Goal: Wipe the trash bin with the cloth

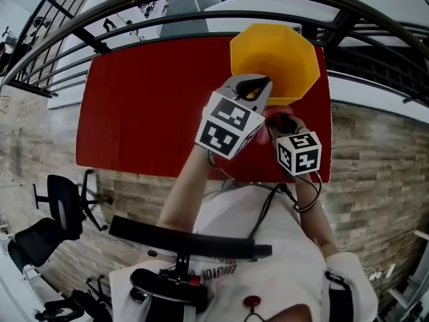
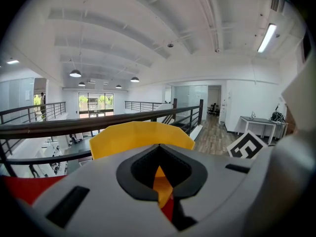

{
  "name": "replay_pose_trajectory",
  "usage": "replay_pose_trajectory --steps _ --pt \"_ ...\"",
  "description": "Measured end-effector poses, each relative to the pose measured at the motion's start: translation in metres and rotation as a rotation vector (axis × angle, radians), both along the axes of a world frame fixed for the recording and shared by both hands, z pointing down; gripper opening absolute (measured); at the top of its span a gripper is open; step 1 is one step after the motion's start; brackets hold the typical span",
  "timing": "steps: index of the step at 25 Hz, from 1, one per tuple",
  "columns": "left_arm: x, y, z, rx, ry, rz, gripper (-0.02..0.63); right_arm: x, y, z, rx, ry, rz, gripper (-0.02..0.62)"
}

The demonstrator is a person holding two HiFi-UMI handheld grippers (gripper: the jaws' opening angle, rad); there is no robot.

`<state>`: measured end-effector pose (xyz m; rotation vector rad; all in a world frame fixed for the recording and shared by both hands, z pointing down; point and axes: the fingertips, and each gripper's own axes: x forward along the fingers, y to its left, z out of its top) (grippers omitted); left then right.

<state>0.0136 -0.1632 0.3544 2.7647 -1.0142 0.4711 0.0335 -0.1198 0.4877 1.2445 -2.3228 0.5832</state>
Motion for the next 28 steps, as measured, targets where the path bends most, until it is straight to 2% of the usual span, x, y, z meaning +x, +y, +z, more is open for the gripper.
replay_pose_trajectory --steps 12,28 --pt "-0.001 0.001 0.0 0.001 0.01 0.006 0.003 -0.002 -0.003 0.052 -0.095 0.102 -0.034 0.1" --pt "-0.001 0.004 -0.001 0.009 -0.004 0.011 0.003 -0.001 -0.004 0.101 -0.199 0.148 -0.048 0.1"
